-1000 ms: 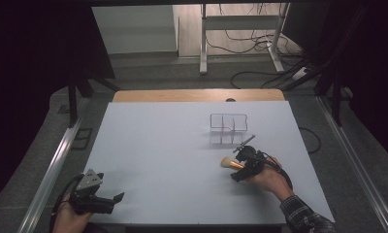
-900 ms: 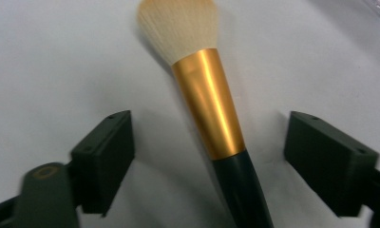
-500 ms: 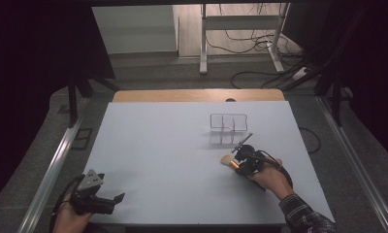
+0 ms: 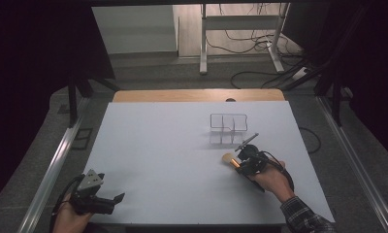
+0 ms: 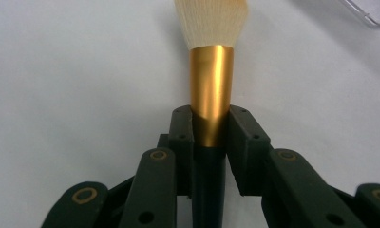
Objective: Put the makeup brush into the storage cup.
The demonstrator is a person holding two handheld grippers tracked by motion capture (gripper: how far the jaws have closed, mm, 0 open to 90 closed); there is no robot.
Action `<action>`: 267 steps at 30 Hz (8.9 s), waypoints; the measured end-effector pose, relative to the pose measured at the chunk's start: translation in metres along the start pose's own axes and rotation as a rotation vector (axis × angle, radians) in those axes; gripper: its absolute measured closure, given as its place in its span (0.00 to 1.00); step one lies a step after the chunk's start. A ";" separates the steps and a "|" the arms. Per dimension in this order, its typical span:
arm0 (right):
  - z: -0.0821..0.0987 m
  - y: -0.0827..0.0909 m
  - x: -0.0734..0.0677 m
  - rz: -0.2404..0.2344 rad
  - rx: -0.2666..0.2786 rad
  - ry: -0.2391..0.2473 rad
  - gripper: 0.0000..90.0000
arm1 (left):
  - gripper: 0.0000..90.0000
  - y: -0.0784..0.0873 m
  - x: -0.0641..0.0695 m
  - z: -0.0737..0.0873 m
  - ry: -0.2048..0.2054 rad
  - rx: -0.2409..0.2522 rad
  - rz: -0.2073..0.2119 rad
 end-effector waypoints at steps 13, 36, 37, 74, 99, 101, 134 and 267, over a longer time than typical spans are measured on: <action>-0.001 0.012 0.002 0.012 0.072 -0.025 0.81 | 0.00 0.000 0.000 0.000 -0.001 0.001 -0.002; -0.007 0.034 0.006 0.031 0.195 -0.041 0.81 | 0.00 0.000 0.000 0.000 -0.002 0.002 -0.004; -0.008 0.034 0.006 0.032 0.199 -0.041 0.81 | 0.00 0.000 0.000 0.000 -0.001 0.002 -0.004; -0.024 0.075 0.020 0.064 0.450 -0.105 0.81 | 0.00 0.001 -0.001 0.000 0.000 0.004 -0.006; -0.034 0.094 0.031 0.082 0.534 -0.133 0.81 | 0.00 0.001 -0.001 -0.001 0.015 0.008 0.000; -0.035 0.095 0.032 0.089 0.538 -0.136 0.81 | 0.00 0.001 -0.001 -0.001 0.013 0.009 -0.001; -0.058 0.109 0.051 0.078 0.624 -0.181 0.81 | 0.00 0.001 -0.001 -0.001 0.009 0.010 -0.004; -0.139 0.098 0.110 0.169 0.754 -0.239 0.81 | 0.00 0.003 -0.001 -0.002 0.000 0.025 -0.005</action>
Point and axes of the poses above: each handheld gripper's, and its own axes: y roughly backward along the jaws, z roughly out of its underside, x roughly to its right, the point moved 9 cm from there along -y, roughly forward along the jaws, and after that the axes turned 3 degrees about -x, right-handed, at the moved point
